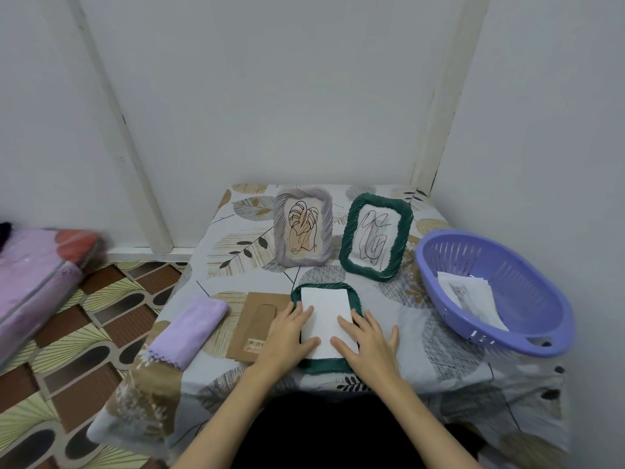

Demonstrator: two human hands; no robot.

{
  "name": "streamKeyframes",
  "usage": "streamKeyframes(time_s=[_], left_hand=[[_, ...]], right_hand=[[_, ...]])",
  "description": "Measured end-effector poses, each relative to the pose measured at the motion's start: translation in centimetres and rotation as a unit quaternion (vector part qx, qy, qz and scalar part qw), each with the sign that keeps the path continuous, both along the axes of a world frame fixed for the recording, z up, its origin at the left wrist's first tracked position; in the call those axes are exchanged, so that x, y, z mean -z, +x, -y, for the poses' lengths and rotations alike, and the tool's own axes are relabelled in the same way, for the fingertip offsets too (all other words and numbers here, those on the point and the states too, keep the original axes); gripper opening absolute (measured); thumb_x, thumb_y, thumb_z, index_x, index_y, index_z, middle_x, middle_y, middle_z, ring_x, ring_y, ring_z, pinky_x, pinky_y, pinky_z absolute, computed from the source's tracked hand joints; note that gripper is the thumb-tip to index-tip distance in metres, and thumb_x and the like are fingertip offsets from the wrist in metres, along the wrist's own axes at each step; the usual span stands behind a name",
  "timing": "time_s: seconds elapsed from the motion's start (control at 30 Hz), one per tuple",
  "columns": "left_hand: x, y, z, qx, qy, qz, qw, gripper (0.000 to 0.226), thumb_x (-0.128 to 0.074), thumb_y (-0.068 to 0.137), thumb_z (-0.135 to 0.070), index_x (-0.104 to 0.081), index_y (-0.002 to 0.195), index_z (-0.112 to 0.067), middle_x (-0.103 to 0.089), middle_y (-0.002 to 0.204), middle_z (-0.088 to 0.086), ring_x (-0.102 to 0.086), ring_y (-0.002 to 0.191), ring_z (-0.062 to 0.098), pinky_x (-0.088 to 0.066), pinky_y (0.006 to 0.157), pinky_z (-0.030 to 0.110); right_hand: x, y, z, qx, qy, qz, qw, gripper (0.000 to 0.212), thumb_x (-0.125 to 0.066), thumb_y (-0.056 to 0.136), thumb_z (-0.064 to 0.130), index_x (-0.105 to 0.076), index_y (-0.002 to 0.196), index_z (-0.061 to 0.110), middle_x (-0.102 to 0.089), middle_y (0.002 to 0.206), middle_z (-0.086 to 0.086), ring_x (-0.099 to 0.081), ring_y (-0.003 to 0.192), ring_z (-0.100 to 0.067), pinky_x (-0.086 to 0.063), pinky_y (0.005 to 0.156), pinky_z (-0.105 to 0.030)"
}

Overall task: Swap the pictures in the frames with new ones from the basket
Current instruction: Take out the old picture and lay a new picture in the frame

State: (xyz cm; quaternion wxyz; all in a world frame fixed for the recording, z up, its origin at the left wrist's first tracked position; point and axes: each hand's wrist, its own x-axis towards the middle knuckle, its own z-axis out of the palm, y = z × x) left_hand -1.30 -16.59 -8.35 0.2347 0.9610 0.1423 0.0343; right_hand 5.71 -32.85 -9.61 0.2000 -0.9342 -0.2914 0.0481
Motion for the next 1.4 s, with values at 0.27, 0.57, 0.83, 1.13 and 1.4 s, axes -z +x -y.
streamKeyframes(time_s=[0.27,0.57,0.83,1.13,1.4], left_hand=[[-0.6,0.0,0.9,-0.023,-0.157,0.143,0.977,0.049,-0.067,0.078,-0.003,-0.055,0.123,-0.020,-0.040,0.142,0.004,-0.037,0.133,0.020,-0.024,0.103,0.014],[-2.0,1.2,0.1,-0.059,-0.373,0.086,0.922,0.057,-0.062,0.076,0.011,-0.057,0.121,-0.024,-0.057,0.124,0.012,-0.058,0.098,0.020,-0.054,0.083,0.036],[-5.0,3.2,2.2,-0.004,-0.462,0.126,0.878,0.056,-0.063,0.077,0.010,-0.054,0.123,-0.021,-0.056,0.109,-0.007,-0.063,0.091,0.012,-0.056,0.065,0.020],[-2.0,9.4,7.9,0.050,-0.397,0.011,0.916,0.075,-0.075,0.070,0.000,-0.042,0.136,-0.015,-0.051,0.130,0.009,-0.057,0.108,0.022,-0.052,0.089,0.030],[-0.4,13.5,11.3,0.168,0.051,-0.045,0.984,0.079,-0.064,0.074,-0.057,-0.032,0.139,-0.026,0.002,0.157,0.009,0.017,0.143,0.028,0.010,0.114,0.049]], right_hand=[[0.4,0.1,0.0,0.003,0.010,-0.008,1.000,0.080,-0.010,0.066,0.077,-0.037,0.134,0.045,-0.022,0.152,0.015,-0.006,0.143,-0.008,0.000,0.110,-0.057],[-1.1,0.5,0.9,-0.039,0.028,-0.008,0.999,0.080,-0.014,0.067,0.077,-0.033,0.137,0.043,-0.014,0.155,0.007,0.001,0.144,-0.010,0.002,0.112,-0.050],[-6.6,5.8,8.7,0.068,-0.011,0.228,0.971,0.040,-0.066,0.081,0.036,-0.060,0.120,0.033,-0.040,0.144,-0.015,-0.036,0.130,-0.043,-0.033,0.099,-0.060],[-8.8,7.2,14.0,0.029,0.014,0.066,0.997,0.043,-0.044,0.096,0.030,-0.036,0.135,0.044,-0.068,0.090,-0.004,-0.057,0.073,-0.020,-0.039,0.056,-0.032],[-9.7,8.2,15.5,0.033,0.081,0.063,0.994,0.043,-0.048,0.094,0.030,-0.039,0.132,0.046,-0.049,0.056,0.011,-0.034,0.046,-0.002,-0.027,0.046,-0.017]])
